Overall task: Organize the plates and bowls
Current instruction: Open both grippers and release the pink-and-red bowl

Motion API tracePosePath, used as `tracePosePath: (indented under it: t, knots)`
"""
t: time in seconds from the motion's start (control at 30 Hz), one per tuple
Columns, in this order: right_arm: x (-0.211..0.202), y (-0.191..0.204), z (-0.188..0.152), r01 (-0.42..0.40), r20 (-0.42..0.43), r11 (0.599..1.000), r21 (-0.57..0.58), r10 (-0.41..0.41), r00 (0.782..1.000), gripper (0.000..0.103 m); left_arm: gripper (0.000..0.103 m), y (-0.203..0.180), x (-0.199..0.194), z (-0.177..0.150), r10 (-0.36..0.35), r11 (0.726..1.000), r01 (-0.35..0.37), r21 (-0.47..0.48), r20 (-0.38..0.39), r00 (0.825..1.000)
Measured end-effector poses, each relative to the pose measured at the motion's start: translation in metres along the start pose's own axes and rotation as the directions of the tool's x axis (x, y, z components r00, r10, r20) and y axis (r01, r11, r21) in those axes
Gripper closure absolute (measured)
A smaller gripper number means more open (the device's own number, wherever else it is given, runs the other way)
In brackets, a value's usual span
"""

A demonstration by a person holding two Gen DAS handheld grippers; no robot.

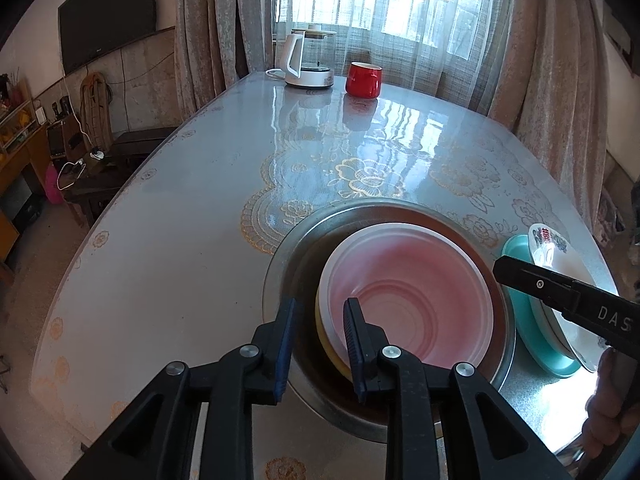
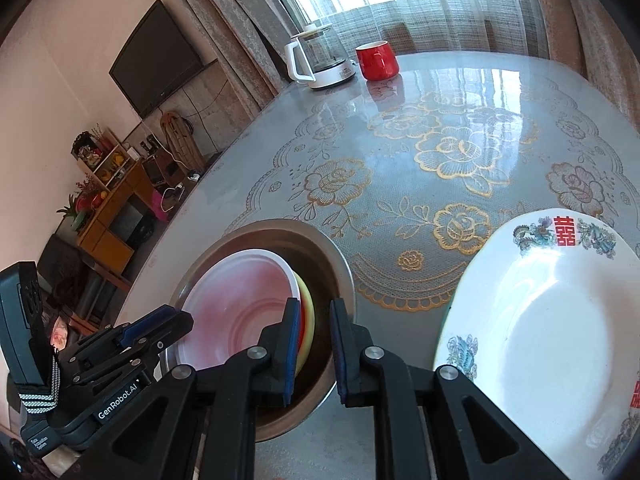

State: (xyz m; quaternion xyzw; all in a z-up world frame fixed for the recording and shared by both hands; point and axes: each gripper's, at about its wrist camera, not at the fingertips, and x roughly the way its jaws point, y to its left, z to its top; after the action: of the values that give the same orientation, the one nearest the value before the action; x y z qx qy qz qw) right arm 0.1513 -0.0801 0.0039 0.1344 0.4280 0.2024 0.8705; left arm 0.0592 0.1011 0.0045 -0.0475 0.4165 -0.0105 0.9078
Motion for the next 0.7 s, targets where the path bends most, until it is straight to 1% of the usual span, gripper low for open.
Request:
tracePosePath:
  t: [0.03,0.13,0.27,0.3,0.37,0.5,0.57,0.6,0.7]
  knots:
    - [-0.002,-0.002,0.0,0.007,0.006,1.0,0.006,-0.007,1.0,0.085,0.071,0.002,-0.002,0.001,-0.004,1.0,0.004,-0.008,0.005,1.0]
    - [-0.005,-0.008,-0.001,0.026,0.014,0.999,0.022,-0.026,1.0,0.085,0.061,0.011,-0.012,0.003,-0.022,0.999,0.024,-0.048,0.047,0.999]
    - [-0.004,-0.013,-0.003,0.042,0.001,0.999,0.028,-0.042,0.999,0.085,0.061,0.028,-0.017,0.005,-0.02,0.996,0.026,-0.091,0.062,0.998]
    - [-0.002,-0.013,-0.004,0.043,-0.007,0.999,0.024,-0.043,0.999,0.085,0.061,0.032,-0.017,0.005,-0.011,0.995,0.017,-0.097,0.062,0.998]
    - [-0.001,-0.012,-0.007,0.044,-0.018,0.999,0.017,-0.044,0.999,0.085,0.063,0.039,-0.016,0.003,0.003,0.995,0.003,-0.103,0.059,0.998]
    - [0.002,-0.009,-0.009,0.042,-0.021,0.999,0.005,-0.042,0.999,0.084,0.066,0.045,-0.012,-0.003,-0.029,0.995,0.033,-0.096,0.043,0.999]
    - [0.003,-0.009,-0.009,0.04,-0.026,0.999,0.003,-0.04,0.999,0.084,0.07,0.044,-0.009,-0.006,-0.038,0.995,0.041,-0.092,0.034,0.999]
    - [0.004,-0.009,-0.009,0.039,-0.031,0.999,0.004,-0.039,0.999,0.084,0.074,0.044,-0.007,-0.006,-0.038,0.995,0.04,-0.088,0.027,0.999]
    - [0.01,-0.006,-0.011,0.038,-0.052,0.999,-0.017,-0.039,0.998,0.084,0.082,0.038,-0.002,-0.008,-0.055,0.996,0.056,-0.062,0.019,0.998]
